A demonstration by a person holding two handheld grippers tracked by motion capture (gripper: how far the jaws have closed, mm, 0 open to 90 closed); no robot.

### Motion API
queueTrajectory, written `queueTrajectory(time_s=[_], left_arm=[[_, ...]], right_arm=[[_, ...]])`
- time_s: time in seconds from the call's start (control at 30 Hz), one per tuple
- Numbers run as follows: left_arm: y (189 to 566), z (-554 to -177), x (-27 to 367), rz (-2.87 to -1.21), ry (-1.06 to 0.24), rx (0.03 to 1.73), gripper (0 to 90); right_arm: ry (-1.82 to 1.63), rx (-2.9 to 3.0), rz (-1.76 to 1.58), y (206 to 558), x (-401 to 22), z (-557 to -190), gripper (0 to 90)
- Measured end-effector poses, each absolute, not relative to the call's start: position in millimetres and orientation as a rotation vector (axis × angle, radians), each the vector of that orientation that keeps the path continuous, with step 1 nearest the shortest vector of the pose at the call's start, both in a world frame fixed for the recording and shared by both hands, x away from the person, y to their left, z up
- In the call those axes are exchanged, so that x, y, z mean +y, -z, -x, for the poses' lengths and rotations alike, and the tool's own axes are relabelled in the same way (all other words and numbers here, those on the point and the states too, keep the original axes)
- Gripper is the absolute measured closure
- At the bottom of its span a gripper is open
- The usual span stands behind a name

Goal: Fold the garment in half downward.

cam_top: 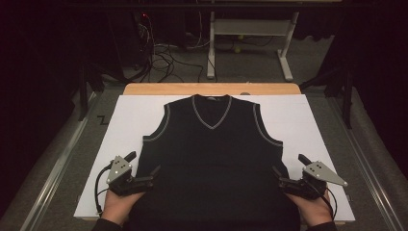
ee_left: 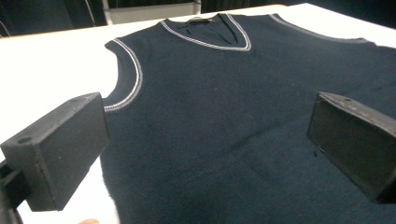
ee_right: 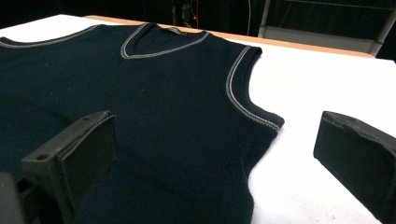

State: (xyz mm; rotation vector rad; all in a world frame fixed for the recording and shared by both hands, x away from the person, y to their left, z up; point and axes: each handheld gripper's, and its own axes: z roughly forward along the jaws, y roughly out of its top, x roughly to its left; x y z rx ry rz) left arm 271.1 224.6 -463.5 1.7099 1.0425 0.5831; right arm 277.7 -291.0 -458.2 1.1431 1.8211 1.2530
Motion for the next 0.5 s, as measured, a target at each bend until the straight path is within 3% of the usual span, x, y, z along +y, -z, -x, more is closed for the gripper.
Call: queueTrajectory(time_s=[0.5], left_arm=[[466.7,-274.0,228.0,-1.707,-0.568,1.037,0.0]], right_arm=[[-1.245,1.835,-1.142,459.3,-289.0,-278.6,0.2]])
